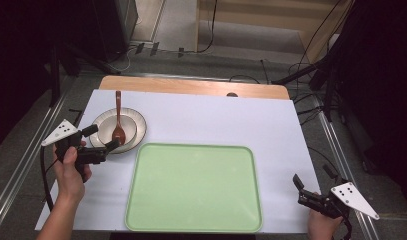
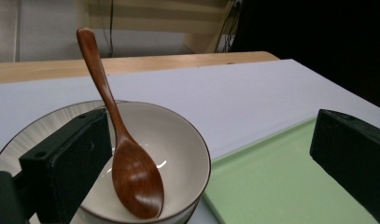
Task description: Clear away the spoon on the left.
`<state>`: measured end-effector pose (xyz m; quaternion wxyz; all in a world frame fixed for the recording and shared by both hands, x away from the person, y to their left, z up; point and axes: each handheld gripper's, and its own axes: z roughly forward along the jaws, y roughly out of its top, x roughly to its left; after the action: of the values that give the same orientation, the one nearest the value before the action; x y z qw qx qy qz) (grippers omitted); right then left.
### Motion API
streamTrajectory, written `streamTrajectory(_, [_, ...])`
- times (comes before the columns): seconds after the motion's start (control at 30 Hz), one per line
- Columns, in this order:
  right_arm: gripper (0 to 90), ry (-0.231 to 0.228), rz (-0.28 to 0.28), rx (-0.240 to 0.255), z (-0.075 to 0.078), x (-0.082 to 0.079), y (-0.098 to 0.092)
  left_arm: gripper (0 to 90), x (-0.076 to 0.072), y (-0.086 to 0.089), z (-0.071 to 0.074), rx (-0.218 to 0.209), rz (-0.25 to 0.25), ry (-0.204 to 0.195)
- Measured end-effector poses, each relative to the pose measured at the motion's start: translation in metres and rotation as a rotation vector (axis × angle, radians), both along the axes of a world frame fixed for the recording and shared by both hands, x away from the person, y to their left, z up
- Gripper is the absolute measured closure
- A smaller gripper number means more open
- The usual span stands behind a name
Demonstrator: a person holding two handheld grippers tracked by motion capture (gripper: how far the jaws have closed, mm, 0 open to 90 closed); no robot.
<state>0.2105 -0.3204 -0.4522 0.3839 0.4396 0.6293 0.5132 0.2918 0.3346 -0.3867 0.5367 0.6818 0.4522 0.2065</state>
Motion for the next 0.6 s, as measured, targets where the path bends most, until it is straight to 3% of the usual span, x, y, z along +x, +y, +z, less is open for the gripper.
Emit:
streamTrajectory(0.17, [0.0, -0.001, 0.001, 0.005, 0.000, 0.000, 0.000, 0.0, 0.010, 0.001, 0.002, -0.018, -0.001, -0.018])
streamTrajectory(0.43, [0.0, -0.001, 0.002, 0.006, 0.000, 0.000, -0.001, 5.1, 0.038, 0.003, -0.001, 0.008, 0.081, 0.059])
streamTrajectory(0.6, [0.0, -0.001, 0.002, 0.005, 0.000, 0.000, -0.001, 8.2, 0.051, 0.004, -0.002, 0.005, 0.103, 0.068])
